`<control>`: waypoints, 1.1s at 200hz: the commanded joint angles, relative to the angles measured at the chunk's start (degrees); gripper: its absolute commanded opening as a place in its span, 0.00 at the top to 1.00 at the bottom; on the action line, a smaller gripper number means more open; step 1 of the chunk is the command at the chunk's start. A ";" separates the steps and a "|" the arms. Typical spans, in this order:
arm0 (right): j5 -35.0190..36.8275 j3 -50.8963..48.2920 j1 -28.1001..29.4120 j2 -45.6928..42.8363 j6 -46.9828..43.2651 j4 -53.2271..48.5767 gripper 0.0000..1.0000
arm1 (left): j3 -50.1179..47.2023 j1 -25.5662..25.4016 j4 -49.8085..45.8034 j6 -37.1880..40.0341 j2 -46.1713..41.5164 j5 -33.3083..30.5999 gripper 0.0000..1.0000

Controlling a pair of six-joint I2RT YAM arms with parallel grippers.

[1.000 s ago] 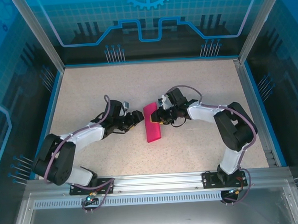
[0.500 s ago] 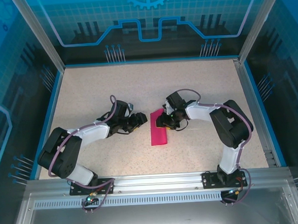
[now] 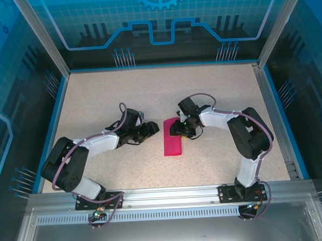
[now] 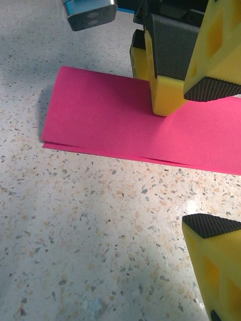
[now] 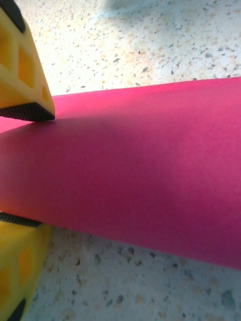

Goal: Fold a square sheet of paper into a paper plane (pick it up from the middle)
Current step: Fold the square sheet of paper in half at the center of the table, then hold the square sheet of paper at the center of the table.

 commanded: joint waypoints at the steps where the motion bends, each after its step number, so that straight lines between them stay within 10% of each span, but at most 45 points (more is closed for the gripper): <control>1: 2.31 -0.03 -0.05 1.25 -0.32 -4.04 0.52 | 0.66 -0.72 0.23 -1.97 0.35 -0.93 0.36; 220: 5.19 4.02 1.65 10.50 -4.94 -10.92 0.48 | 2.39 -1.95 1.81 -3.40 3.18 -1.88 0.49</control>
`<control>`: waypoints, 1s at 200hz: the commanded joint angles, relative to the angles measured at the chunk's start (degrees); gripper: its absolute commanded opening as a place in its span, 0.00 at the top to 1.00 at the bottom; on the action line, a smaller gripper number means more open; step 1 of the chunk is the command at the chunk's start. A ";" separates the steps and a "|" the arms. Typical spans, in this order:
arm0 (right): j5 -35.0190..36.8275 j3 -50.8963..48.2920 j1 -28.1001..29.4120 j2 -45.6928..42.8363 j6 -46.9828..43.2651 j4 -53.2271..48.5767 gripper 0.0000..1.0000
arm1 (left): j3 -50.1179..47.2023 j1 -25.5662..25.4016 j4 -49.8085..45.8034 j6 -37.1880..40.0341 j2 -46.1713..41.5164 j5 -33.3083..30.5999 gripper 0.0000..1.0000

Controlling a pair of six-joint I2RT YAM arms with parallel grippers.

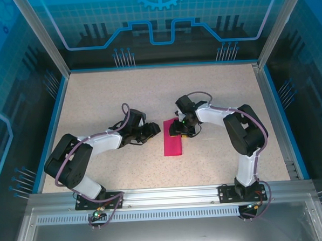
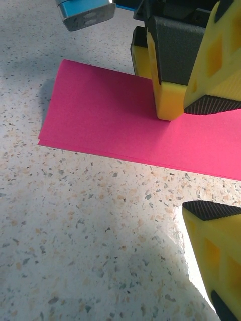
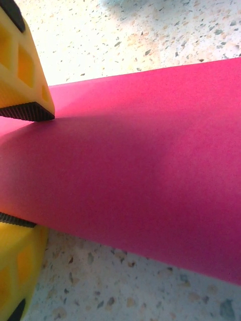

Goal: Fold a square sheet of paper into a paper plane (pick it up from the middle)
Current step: Hold the square sheet of paper at the center of the table.

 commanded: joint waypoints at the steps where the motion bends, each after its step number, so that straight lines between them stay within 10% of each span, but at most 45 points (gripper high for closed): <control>1: 4.85 -2.20 1.41 6.17 -1.90 -3.05 0.48 | 1.61 -0.36 0.08 -0.45 0.51 -0.85 0.49; 200: 6.37 -0.97 1.94 10.00 -1.47 -4.02 0.48 | 4.20 -1.36 2.15 -0.50 5.23 5.41 0.63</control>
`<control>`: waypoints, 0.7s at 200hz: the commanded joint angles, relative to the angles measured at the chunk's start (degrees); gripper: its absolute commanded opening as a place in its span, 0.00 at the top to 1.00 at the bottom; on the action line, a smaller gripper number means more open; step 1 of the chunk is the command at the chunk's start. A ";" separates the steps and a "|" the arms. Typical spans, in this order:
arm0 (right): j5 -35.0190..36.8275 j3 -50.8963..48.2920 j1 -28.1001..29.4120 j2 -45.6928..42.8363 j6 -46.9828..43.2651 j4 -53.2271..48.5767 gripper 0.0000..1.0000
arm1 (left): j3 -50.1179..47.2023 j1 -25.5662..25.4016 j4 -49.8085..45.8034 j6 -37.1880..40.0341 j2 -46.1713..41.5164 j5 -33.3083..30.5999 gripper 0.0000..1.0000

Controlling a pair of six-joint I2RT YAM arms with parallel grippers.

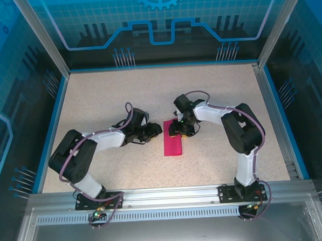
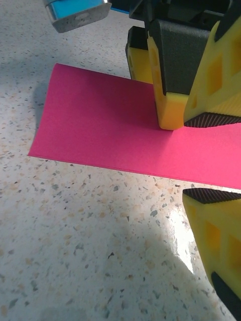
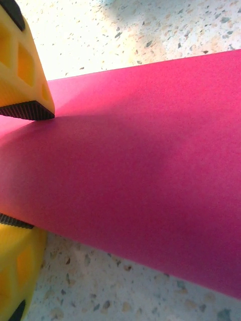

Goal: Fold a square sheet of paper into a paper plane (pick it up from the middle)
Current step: Hold the square sheet of paper at the center of the table.

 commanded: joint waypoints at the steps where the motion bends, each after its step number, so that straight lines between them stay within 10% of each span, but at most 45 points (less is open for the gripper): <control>1: 5.39 -3.83 1.52 7.72 -0.23 -0.48 0.48 | 1.95 -0.71 1.19 -0.52 1.40 2.65 0.63; 140: 5.45 -3.92 1.61 8.86 0.23 -0.22 0.48 | 2.97 -1.52 1.10 -0.90 3.12 2.85 0.68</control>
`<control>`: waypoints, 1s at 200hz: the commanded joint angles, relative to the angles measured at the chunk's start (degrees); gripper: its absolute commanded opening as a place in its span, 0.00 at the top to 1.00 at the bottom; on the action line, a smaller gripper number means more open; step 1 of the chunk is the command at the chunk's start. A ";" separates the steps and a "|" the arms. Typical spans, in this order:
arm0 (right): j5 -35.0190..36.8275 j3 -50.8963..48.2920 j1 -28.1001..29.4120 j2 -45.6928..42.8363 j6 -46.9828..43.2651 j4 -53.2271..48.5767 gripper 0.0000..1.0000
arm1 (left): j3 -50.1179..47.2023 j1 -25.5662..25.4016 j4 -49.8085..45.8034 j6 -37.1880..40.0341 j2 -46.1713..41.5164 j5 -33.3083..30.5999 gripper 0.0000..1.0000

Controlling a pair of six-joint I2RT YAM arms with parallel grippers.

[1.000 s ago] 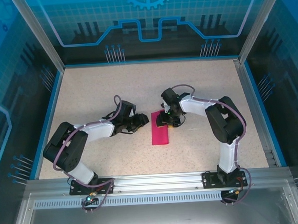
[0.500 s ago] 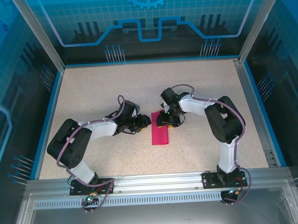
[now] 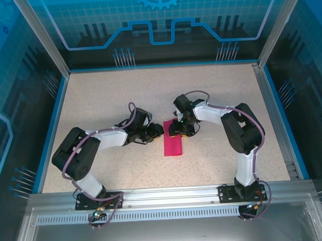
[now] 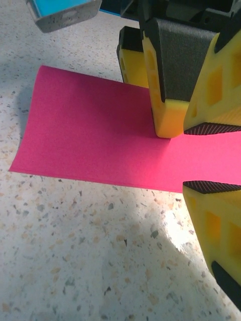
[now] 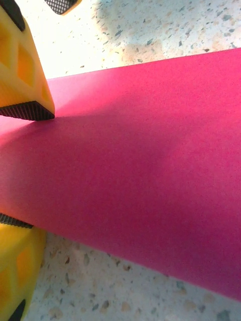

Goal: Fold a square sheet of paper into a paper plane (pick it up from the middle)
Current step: Hold the square sheet of paper at the center of the table.

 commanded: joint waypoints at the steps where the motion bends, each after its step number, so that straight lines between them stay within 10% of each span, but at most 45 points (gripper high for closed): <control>1: 5.26 -4.18 1.61 8.49 0.58 0.22 0.48 | 1.68 -0.50 0.21 -0.92 1.06 1.39 0.68; 200: 5.05 -4.62 1.87 10.08 -0.12 0.81 0.48 | 6.39 -1.77 -3.37 0.19 8.25 3.77 0.97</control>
